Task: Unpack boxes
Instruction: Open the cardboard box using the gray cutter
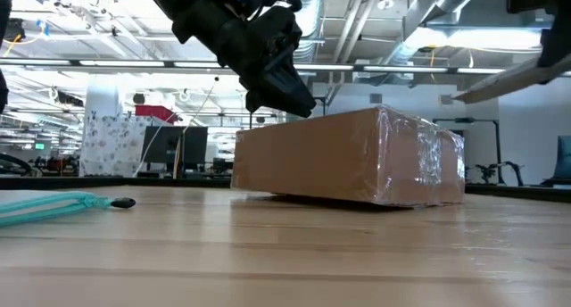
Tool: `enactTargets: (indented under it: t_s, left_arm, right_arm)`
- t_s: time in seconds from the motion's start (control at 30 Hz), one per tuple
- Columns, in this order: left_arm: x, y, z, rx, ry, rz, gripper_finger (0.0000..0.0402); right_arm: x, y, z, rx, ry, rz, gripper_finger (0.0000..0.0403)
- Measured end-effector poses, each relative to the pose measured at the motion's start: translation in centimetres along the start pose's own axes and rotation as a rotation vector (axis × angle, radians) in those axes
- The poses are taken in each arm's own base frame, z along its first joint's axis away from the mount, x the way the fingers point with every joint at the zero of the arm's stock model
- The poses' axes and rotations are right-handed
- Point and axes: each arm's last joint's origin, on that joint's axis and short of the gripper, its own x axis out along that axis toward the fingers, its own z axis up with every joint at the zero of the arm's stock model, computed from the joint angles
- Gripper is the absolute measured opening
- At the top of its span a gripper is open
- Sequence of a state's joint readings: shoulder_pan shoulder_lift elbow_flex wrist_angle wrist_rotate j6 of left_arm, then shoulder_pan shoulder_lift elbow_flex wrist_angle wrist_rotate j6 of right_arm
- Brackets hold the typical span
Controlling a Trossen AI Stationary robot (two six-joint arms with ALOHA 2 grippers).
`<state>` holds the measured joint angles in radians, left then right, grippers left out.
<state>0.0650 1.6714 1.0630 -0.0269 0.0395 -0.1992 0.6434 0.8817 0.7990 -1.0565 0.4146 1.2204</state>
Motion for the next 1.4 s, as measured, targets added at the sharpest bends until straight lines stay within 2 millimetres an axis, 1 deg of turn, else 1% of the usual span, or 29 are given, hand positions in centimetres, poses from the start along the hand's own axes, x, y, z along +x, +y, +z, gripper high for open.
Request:
enactTargets:
  t_s: [0.13, 0.27, 0.4, 0.7, 1.03, 1.4]
  left_arm:
    - [0.0, 0.0, 0.0, 0.016, 0.000, 0.000, 0.0104]
    - [0.0, 0.0, 0.0, 0.020, 0.000, 0.000, 0.0105]
    - [0.0, 0.0, -0.1, 0.011, 0.012, 0.002, 0.0105]
    - [0.0, 0.0, -0.1, 0.009, 0.014, 0.003, 0.0104]
    - [0.0, 0.1, -0.5, 0.018, 0.054, 0.011, 0.0104]
    - [0.0, 0.1, -0.7, 0.018, 0.070, 0.012, 0.0104]
  right_arm:
    - [0.9, 0.9, -0.7, -0.002, 0.004, -0.057, 0.0124]
    - [2.0, 1.4, -0.8, -0.031, 0.010, -0.116, 0.0124]
    - [2.7, 2.0, -0.8, -0.037, 0.010, -0.127, 0.0124]
    - [3.2, 2.3, -0.8, -0.038, 0.012, -0.133, 0.0124]
    - [3.6, 2.0, 0.0, -0.046, 0.009, -0.156, 0.0124]
    - [3.7, 2.0, -0.1, -0.051, 0.027, -0.153, 0.0124]
